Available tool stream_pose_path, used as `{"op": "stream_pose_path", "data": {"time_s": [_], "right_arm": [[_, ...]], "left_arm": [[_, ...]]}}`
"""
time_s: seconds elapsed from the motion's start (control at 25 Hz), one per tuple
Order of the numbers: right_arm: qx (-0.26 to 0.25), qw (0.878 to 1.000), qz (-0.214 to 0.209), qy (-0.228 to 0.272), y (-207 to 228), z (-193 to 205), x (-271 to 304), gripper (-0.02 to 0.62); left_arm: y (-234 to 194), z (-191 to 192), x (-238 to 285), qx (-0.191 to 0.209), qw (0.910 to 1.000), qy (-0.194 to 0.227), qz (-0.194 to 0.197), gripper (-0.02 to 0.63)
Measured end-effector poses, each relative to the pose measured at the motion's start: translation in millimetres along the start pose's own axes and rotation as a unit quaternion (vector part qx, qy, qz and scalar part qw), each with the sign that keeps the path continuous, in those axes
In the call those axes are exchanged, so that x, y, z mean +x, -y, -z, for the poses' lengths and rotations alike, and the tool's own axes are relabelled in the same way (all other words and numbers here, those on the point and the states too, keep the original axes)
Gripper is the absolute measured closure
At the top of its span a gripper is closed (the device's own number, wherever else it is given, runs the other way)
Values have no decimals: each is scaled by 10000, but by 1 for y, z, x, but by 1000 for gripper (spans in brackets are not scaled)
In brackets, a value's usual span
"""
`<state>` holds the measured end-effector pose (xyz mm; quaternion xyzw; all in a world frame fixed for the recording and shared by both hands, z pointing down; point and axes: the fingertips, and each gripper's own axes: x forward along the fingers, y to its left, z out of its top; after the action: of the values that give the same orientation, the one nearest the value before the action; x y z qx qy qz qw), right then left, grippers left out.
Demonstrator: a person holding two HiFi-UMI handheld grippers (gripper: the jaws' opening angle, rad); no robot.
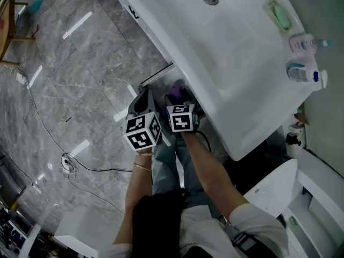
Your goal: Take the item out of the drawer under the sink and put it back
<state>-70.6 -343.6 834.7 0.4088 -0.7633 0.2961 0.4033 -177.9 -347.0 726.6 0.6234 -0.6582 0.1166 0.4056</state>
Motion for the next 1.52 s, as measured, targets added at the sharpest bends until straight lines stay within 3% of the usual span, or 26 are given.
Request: {"op": "stream_pose_path", "data": {"time_s": [0.2,0.28,0.48,0.96,1.12,1.52], "right_arm": [[-242,9994,235,-28,6,-5,4,297],[-271,9991,324,-75,9,-3,5,401],[-569,9981,170,-165,-2,-1,4,476],[-777,9954,-145,533,-24,-29,-53,492],[-1150,9890,-410,838,-45,-38,-83,492],[-1191,9782,-641,1576,-67,-71,-164,492]], "left_arm": [[-6,-2,3,-61,10000,35,-59,603],[-6,-1,4,-55,10000,17,-44,603],[-14,6,4,20,9998,-141,-172,603],[-11,-7,-20,17,9999,-82,-99,603],[-2,-21,-34,58,9999,64,-106,603],[15,-33,-84,74,9994,243,-231,603]]}}
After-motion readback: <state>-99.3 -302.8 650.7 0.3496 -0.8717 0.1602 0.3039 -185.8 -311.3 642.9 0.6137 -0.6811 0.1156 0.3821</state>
